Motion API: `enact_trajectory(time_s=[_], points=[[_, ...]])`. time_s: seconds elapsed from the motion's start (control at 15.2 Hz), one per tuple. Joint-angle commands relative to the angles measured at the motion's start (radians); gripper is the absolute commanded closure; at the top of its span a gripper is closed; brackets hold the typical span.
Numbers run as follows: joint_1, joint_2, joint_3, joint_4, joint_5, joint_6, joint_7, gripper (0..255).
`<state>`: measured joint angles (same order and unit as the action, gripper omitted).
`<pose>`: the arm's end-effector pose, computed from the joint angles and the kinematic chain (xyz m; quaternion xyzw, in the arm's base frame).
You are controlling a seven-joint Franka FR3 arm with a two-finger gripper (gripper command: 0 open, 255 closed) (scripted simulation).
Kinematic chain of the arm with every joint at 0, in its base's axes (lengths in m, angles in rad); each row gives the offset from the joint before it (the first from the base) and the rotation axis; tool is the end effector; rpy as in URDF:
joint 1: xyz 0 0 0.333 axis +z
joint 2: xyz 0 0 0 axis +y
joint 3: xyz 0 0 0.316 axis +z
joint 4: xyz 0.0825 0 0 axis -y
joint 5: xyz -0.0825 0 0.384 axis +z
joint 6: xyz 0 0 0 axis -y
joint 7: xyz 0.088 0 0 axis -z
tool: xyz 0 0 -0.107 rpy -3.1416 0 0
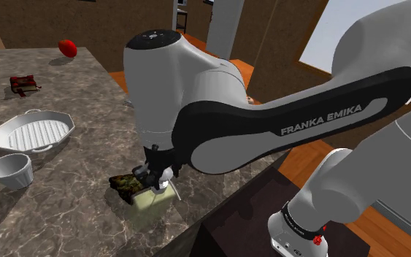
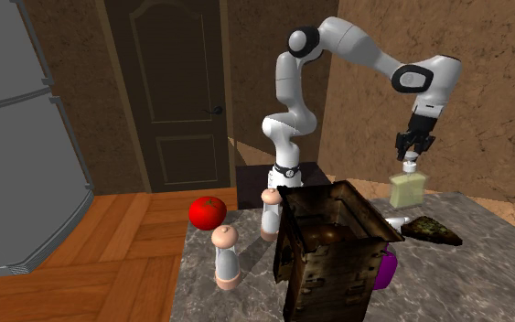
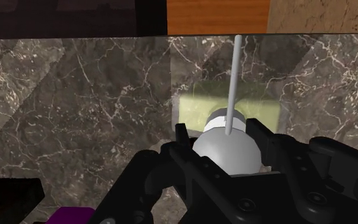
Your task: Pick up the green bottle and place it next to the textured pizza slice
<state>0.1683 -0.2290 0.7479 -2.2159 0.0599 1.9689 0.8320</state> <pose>0.2851 0.3950 0.4405 0.9978 0.0198 0.0139 0.0613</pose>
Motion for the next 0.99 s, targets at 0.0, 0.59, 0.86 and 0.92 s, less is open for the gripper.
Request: enact_trajectory(time_s=[0.0, 0.59, 0.86, 0.92], points=[[-0.001, 0.011, 0.005, -0.015, -0.006, 0.025, 0.007, 255], [-0.002, 0.019, 0.009, -0.027, -0.011, 0.042, 0.012, 255], [-0.002, 0.019, 0.010, -0.027, -0.011, 0.044, 0.013, 0], [-0.002, 0.019, 0.009, -0.027, -0.011, 0.044, 0.013, 0]])
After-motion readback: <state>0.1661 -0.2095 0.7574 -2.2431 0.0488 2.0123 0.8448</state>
